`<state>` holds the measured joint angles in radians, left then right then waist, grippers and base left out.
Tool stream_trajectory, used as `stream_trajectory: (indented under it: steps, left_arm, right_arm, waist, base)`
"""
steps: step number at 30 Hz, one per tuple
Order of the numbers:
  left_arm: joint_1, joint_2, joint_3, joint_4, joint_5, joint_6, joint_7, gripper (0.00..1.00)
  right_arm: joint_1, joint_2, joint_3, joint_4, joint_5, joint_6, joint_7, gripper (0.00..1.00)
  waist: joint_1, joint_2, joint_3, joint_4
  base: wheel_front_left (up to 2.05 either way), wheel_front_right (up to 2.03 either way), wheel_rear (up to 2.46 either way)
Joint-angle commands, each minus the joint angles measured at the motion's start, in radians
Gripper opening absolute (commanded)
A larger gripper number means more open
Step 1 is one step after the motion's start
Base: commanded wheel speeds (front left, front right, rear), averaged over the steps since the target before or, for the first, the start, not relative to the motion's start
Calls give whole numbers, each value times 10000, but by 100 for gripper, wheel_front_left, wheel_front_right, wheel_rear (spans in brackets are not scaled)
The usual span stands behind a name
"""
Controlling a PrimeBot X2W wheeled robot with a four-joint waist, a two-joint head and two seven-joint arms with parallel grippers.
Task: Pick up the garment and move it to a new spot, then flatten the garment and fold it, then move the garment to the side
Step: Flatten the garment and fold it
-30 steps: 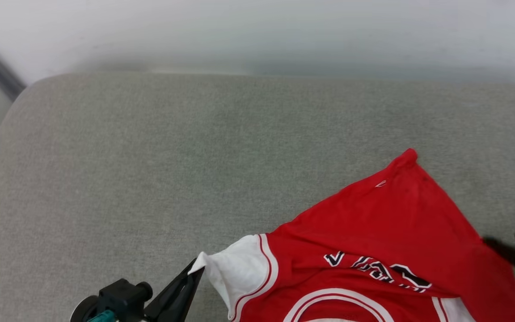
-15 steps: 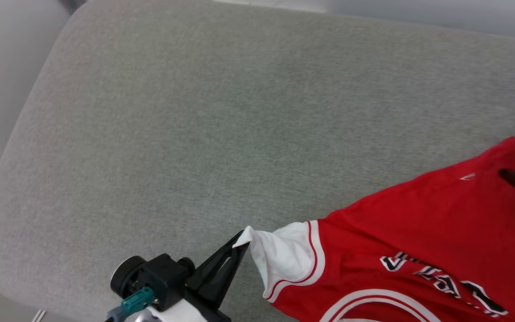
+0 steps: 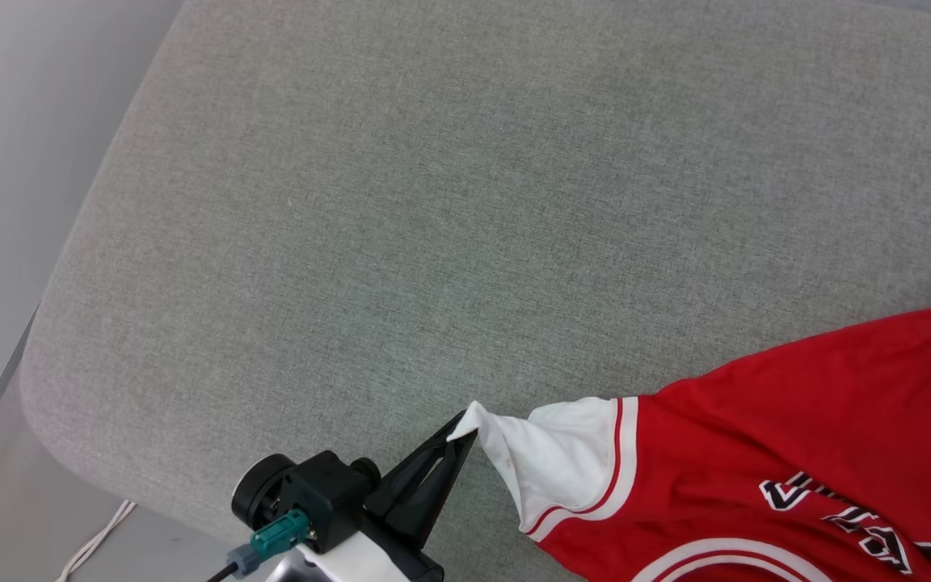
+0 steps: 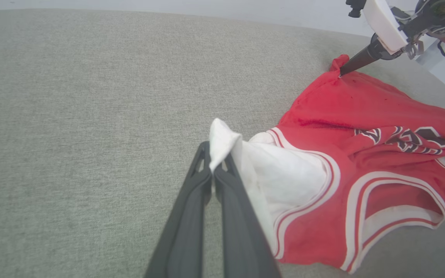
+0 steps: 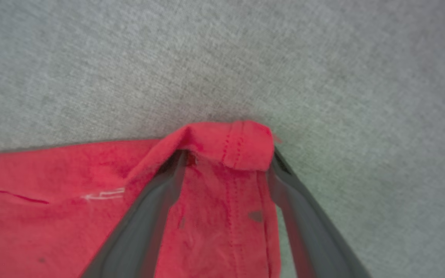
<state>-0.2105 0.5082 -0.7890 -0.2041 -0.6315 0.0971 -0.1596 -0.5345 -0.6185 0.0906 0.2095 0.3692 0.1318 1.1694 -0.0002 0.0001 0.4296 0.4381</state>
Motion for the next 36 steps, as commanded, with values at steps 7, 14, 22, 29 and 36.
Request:
stream_trajectory:
  steps: [7, 14, 22, 29, 36]
  left_arm:
    - [-238, -32, 14, 108, 6, -66, -122, 0]
    - [-123, 359, 283, 54, -30, 115, -106, 0]
    - [-136, 1353, 934, -493, -8, 504, 238, 0]
    - [-500, 2330, 1983, -1401, -266, 911, 546, 0]
    - [-1238, 2999, 3066, -2102, -651, 1043, 822, 0]
  right_arm:
    - [789, 154, 461, 1051, 0, -18, -232, 0]
    - [-331, 278, 574, 1054, 205, -17, -1538, 0]
    - [-1272, 313, 1114, 1235, 921, -15, -3128, 0]
    - [-2004, 169, 1636, 554, 1619, -15, -3944, 0]
    - [-2308, 218, 1604, -444, 2240, -15, -4391, 0]
  waist:
    - [2, -1, -103, -112]
    - [2, -1, -904, -674]
    - [2, -1, -2417, -1674]
    - [2, -1, -3377, -2545]
    - [2, -1, -3871, -3202]
  base:
    - [0, 0, 0]
    - [0, 0, 0]
    - [0, 0, 0]
    - [0, 0, 0]
    - [0, 0, 0]
